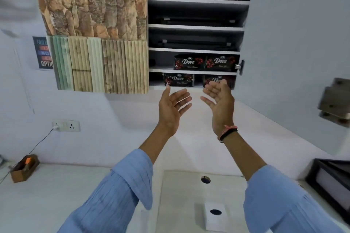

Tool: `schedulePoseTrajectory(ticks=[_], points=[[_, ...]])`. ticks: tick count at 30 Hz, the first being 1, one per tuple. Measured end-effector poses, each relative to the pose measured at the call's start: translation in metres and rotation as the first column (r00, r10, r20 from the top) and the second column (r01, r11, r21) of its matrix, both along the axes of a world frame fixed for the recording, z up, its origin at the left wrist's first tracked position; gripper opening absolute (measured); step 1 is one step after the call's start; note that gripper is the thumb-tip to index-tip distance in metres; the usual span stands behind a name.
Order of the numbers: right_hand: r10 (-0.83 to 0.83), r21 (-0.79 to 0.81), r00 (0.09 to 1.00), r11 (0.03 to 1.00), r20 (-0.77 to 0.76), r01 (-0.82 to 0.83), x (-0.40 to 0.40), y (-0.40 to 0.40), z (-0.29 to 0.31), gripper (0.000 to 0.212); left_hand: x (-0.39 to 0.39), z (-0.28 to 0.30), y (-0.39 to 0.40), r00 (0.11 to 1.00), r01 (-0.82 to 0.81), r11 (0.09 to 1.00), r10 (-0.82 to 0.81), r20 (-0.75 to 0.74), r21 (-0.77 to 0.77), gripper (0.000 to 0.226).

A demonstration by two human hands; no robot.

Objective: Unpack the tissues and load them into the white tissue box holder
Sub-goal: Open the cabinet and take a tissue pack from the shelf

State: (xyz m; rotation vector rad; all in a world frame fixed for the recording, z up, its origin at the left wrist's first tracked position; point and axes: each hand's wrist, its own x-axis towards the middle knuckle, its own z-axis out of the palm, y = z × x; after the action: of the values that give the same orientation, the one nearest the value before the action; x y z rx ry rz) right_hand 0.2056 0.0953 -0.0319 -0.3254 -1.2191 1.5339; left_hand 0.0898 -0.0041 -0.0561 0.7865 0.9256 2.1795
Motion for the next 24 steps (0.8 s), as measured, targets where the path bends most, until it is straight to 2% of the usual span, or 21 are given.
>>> schedulePoseTrajectory(ticks=[4, 8, 12, 15, 17, 21, 24], points=[[-0.049, 0.021, 0.998, 0.999, 0.037, 0.048, -0.047, 0.003, 0.004, 0.046, -0.057, 0.004, 0.012, 1.000, -0.016, 1.000, 0.016, 0.024, -0.005, 0.066], [-0.164, 0.038, 0.980, 0.986, 0.110, 0.161, -0.088, 0.032, 0.001, 0.026, -0.094, 0.002, 0.023, 0.999, 0.001, 1.000, 0.000, 0.045, -0.014, 0.066], [-0.302, 0.115, 0.915, 0.953, 0.267, 0.281, -0.117, 0.061, 0.007, 0.032, -0.118, -0.006, 0.028, 0.997, 0.016, 1.000, -0.015, 0.081, -0.016, 0.065], [-0.349, 0.185, 0.864, 0.936, 0.362, 0.301, -0.130, 0.078, 0.012, 0.022, -0.131, -0.013, 0.031, 0.993, 0.025, 0.999, -0.022, 0.119, -0.020, 0.064], [-0.367, 0.232, 0.844, 0.927, 0.392, 0.296, -0.137, 0.086, 0.012, 0.013, -0.136, -0.016, 0.032, 0.990, 0.030, 0.999, -0.025, 0.136, -0.032, 0.065], [-0.412, 0.261, 0.806, 0.908, 0.425, 0.327, -0.145, 0.100, 0.010, 0.018, -0.142, -0.020, 0.031, 0.993, 0.019, 0.999, -0.014, 0.119, -0.042, 0.066], [-0.429, 0.278, 0.811, 0.899, 0.397, 0.338, -0.145, 0.100, 0.011, 0.006, -0.144, -0.023, 0.031, 0.992, 0.008, 0.999, -0.004, 0.129, -0.033, 0.065]])
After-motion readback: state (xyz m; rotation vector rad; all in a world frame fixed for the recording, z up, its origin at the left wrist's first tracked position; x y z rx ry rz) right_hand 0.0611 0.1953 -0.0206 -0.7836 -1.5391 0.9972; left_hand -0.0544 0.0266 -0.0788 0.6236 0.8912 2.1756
